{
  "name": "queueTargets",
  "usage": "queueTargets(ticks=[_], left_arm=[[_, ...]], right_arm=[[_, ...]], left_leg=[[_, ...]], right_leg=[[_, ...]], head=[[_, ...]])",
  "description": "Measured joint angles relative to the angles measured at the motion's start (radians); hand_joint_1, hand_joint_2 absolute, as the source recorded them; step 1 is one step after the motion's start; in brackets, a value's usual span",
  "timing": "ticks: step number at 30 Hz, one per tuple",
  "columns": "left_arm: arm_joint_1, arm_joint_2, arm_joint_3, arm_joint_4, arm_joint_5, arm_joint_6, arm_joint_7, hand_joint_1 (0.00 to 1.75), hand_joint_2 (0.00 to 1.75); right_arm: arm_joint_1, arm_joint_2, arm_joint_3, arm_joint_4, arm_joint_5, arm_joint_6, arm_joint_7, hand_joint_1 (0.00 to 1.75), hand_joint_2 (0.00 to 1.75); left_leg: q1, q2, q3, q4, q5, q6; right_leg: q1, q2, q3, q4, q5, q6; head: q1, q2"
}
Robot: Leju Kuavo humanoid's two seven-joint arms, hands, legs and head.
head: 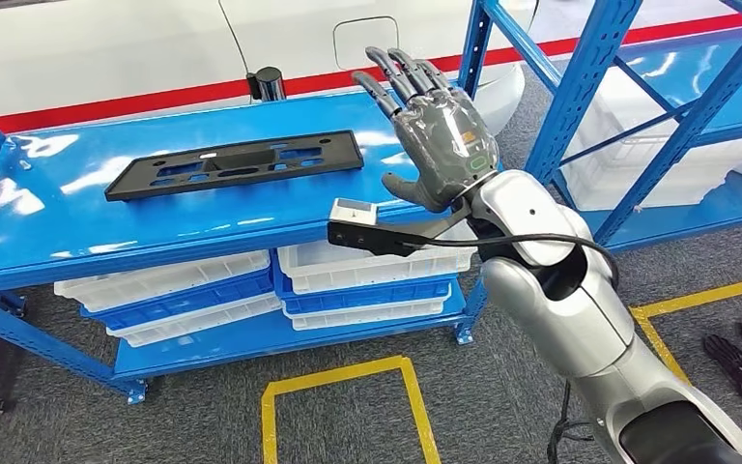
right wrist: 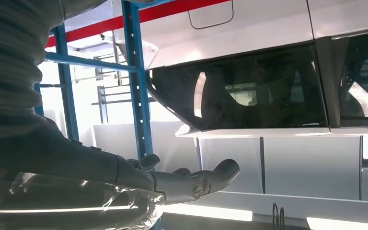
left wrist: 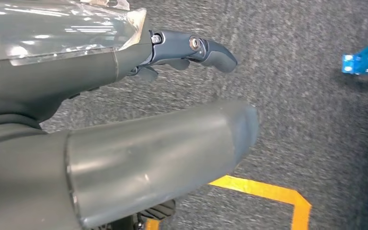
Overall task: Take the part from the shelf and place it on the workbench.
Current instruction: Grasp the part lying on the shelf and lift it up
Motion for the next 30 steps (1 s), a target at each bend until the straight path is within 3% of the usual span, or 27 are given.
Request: queueTargets(ticks=[4,6,9,10,11,12,14,16,18,21,24,25,26,27,29,30], left_arm=[[-0.002,0.002,0.0,-0.003,-0.001,0.002,0.001,0.0,0.0],[-0.004,0.002,0.0,-0.004,-0.003,0.002,0.001,0.0,0.0],[-0.006,0.003,-0.001,-0.005,-0.006,0.003,0.003,0.0,0.0],[-0.007,0.003,-0.001,-0.005,-0.007,0.003,0.004,0.0,0.0],[-0.007,0.003,-0.001,-0.005,-0.008,0.003,0.005,0.0,0.0],[-0.007,0.003,-0.001,-0.005,-0.01,0.003,0.006,0.0,0.0],[-0.008,0.003,-0.002,-0.005,-0.012,0.003,0.006,0.0,0.0],[-0.01,0.003,-0.002,-0.005,-0.012,0.004,0.008,0.0,0.0],[-0.013,0.003,-0.002,-0.005,-0.012,0.006,0.01,0.0,0.0],[-0.017,0.003,-0.003,-0.006,-0.012,0.009,0.011,0.0,0.0],[-0.021,0.004,-0.004,-0.008,-0.009,0.01,0.012,0.0,0.0],[-0.02,0.004,-0.004,-0.008,-0.007,0.011,0.012,0.0,0.0],[-0.019,0.004,-0.004,-0.008,-0.006,0.011,0.013,0.0,0.0],[-0.018,0.004,-0.004,-0.008,-0.004,0.011,0.014,0.0,0.0],[-0.019,0.005,-0.004,-0.009,-0.003,0.012,0.015,0.0,0.0],[-0.019,0.005,-0.004,-0.009,-0.003,0.013,0.015,0.0,0.0]], right_arm=[[-0.002,-0.003,-0.006,0.0,0.0,-0.001,0.0,0.0,1.75],[-0.004,-0.006,-0.011,0.001,0.0,-0.002,0.0,0.0,1.75],[-0.001,-0.013,-0.012,0.003,0.0,-0.002,0.001,0.0,1.75],[0.002,-0.016,-0.012,0.005,0.001,-0.003,0.001,0.0,1.75],[0.004,-0.017,-0.012,0.007,0.001,-0.003,0.001,0.0,1.75],[0.005,-0.019,-0.013,0.008,0.001,-0.003,0.001,0.0,1.75],[0.004,-0.02,-0.014,0.01,0.001,-0.004,0.001,0.0,1.75],[0.002,-0.021,-0.016,0.011,0.001,-0.006,0.001,0.0,1.75],[-0.001,-0.022,-0.018,0.012,0.001,-0.006,0.001,0.0,1.75],[-0.01,-0.02,-0.018,0.015,0.003,-0.008,0.001,0.0,1.75],[-0.015,-0.017,-0.017,0.018,0.005,-0.009,0.001,0.0,1.75],[-0.013,-0.016,-0.016,0.019,0.005,-0.009,0.001,0.0,1.75],[-0.01,-0.015,-0.016,0.019,0.005,-0.009,0.001,0.0,1.75],[-0.008,-0.014,-0.016,0.019,0.005,-0.009,0.001,0.0,1.75],[-0.007,-0.012,-0.016,0.02,0.005,-0.01,0.001,0.0,1.75],[-0.008,-0.012,-0.016,0.02,0.006,-0.01,0.001,0.0,1.75]], left_leg=[[-0.011,-0.001,0.02,-0.045,-0.003,0.006],[-0.007,-0.002,0.034,-0.06,-0.003,0.015],[-0.008,-0.003,0.05,-0.065,-0.012,0.025],[-0.009,-0.005,0.055,-0.064,-0.017,0.027],[-0.01,-0.006,0.062,-0.064,-0.023,0.027],[-0.01,-0.008,0.071,-0.064,-0.03,0.025],[-0.012,-0.012,0.089,-0.063,-0.045,0.019],[-0.017,-0.015,0.098,-0.06,-0.059,0.011],[-0.018,-0.016,0.1,-0.06,-0.067,0.002],[-0.013,-0.011,0.083,-0.024,-0.092,-0.016],[-0.005,-0.005,-0.02,0.151,-0.149,-0.032],[-0.002,-0.005,-0.058,0.2,-0.154,-0.035],[0.0,-0.004,-0.081,0.216,-0.141,-0.037],[0.002,-0.003,-0.084,0.193,-0.107,-0.037],[0.007,0.0,-0.042,0.069,-0.019,-0.037],[0.006,0.001,-0.014,0.009,0.007,-0.035]], right_leg=[[-0.001,-0.002,0.001,-0.006,-0.011,0.02],[0.0,-0.005,-0.022,0.04,-0.031,0.023],[0.0,-0.005,-0.139,0.236,-0.087,0.017],[0.0,-0.005,-0.173,0.28,-0.091,0.02],[0.0,-0.005,-0.187,0.284,-0.077,0.027],[0.0,-0.005,-0.181,0.246,-0.046,0.036],[0.001,-0.006,-0.128,0.101,0.033,0.049],[0.004,-0.005,-0.087,0.008,0.075,0.04],[0.007,-0.005,-0.077,-0.007,0.076,0.022],[-0.003,-0.004,-0.064,-0.013,0.069,0.002],[-0.005,-0.004,-0.052,-0.013,0.058,-0.015],[-0.005,-0.004,-0.047,-0.013,0.053,-0.017],[-0.006,-0.004,-0.042,-0.013,0.048,-0.017],[-0.007,-0.004,-0.033,-0.013,0.042,-0.015],[-0.008,-0.003,-0.015,-0.013,0.028,-0.008],[-0.006,-0.002,-0.009,-0.013,0.021,-0.002]], head=[[0.0,0.0],[0.001,0.0],[0.003,0.0],[0.003,0.0],[0.003,0.0],[0.003,0.0],[0.003,0.0],[0.003,0.0],[0.002,0.0],[0.0,0.0],[-0.001,0.0],[-0.002,0.0],[-0.002,0.0],[-0.002,0.0],[-0.001,0.0],[-0.002,0.0]])
